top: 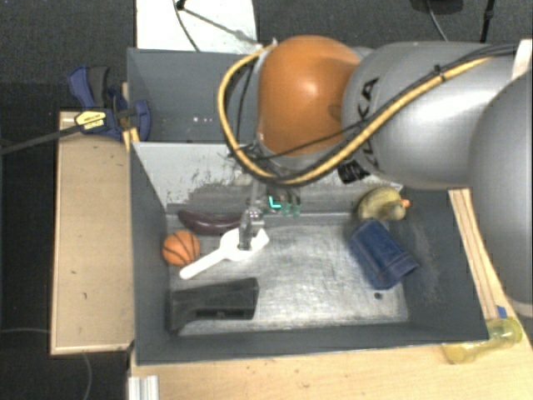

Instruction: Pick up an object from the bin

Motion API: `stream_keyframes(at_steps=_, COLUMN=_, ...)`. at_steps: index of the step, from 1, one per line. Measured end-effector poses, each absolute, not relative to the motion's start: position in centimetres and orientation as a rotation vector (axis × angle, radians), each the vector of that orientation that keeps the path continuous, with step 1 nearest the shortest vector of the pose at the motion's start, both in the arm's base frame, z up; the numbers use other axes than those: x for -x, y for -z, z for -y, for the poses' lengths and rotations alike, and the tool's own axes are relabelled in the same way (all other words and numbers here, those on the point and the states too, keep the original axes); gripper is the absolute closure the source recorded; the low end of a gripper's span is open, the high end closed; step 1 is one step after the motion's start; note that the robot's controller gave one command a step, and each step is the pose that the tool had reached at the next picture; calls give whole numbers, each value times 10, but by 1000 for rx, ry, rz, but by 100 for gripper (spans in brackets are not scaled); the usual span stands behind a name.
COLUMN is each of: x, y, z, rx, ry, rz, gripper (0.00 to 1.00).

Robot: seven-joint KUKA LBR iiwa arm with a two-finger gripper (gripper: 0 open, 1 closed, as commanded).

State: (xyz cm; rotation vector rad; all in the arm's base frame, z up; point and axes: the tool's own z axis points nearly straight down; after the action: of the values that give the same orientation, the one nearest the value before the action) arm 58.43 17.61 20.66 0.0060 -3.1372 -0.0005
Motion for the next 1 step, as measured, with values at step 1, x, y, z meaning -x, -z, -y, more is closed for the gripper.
stream_keyframes(at_steps=1, x=-586, y=-211, z=-175, rx=-1, ry=3, rz=3145, gripper=0)
